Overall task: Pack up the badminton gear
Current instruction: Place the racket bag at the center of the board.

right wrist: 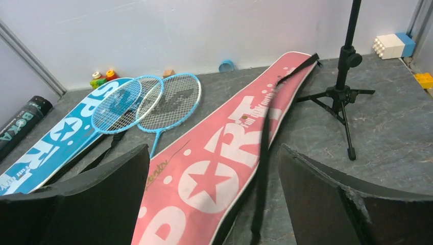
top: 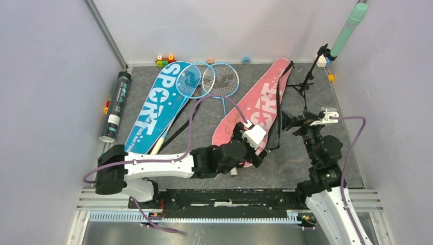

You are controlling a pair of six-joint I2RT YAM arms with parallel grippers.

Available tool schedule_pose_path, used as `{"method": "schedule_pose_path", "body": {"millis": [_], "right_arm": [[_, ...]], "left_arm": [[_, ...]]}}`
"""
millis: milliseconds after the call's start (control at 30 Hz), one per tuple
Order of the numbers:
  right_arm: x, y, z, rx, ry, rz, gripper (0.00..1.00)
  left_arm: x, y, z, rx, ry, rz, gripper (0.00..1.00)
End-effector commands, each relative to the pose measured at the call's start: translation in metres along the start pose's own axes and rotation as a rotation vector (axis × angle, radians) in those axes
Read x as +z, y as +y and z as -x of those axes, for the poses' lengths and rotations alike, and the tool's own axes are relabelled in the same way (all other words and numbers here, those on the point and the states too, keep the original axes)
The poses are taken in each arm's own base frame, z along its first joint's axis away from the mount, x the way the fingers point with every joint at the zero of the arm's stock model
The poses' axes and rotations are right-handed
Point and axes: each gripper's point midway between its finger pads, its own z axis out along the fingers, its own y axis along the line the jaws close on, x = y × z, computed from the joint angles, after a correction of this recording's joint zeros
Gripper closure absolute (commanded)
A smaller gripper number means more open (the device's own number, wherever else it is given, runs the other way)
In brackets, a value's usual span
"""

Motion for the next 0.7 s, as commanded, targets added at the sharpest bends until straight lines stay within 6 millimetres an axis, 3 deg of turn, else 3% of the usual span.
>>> {"method": "schedule_pose_path", "body": {"millis": [0, 33, 133, 167, 267, 367, 500, 567, 667], "right_arm": [[0.003, 0.003, -0.016, -0.03, 0.047, 0.033, 0.02], [0.006, 0.011, -0.022, -0.035, 0.064, 0.084, 0.02], [0.013, 0.034, -0.039, -0.025, 0.115, 0.23, 0.02], [0.016, 0.042, -0.049, -0.007, 0.148, 0.279, 0.02], [0.02, 0.061, -0.074, 0.06, 0.23, 0.392, 0.02], [0.025, 0.065, -0.088, 0.083, 0.267, 0.421, 0.02], [0.032, 0.06, -0.097, 0.087, 0.267, 0.395, 0.02], [0.033, 0.06, -0.098, 0.087, 0.259, 0.399, 0.02], [0.033, 0.06, -0.104, 0.079, 0.271, 0.405, 0.02]], "left_arm": [[-0.013, 0.017, 0.04, -0.033, -0.086, 0.092, 0.0], [-0.021, 0.033, 0.044, -0.035, -0.097, 0.153, 0.0], [-0.044, 0.104, 0.049, -0.1, -0.092, 0.412, 0.0], [-0.049, 0.131, 0.041, -0.136, -0.052, 0.474, 0.0], [-0.065, 0.235, 0.004, -0.334, 0.068, 0.673, 0.0], [-0.09, 0.304, -0.037, -0.388, 0.17, 0.842, 0.0], [-0.125, 0.377, -0.101, -0.531, 0.318, 0.995, 0.0], [-0.141, 0.403, -0.137, -0.645, 0.388, 1.047, 0.0], [-0.15, 0.42, -0.184, -0.687, 0.543, 1.06, 0.0]]}}
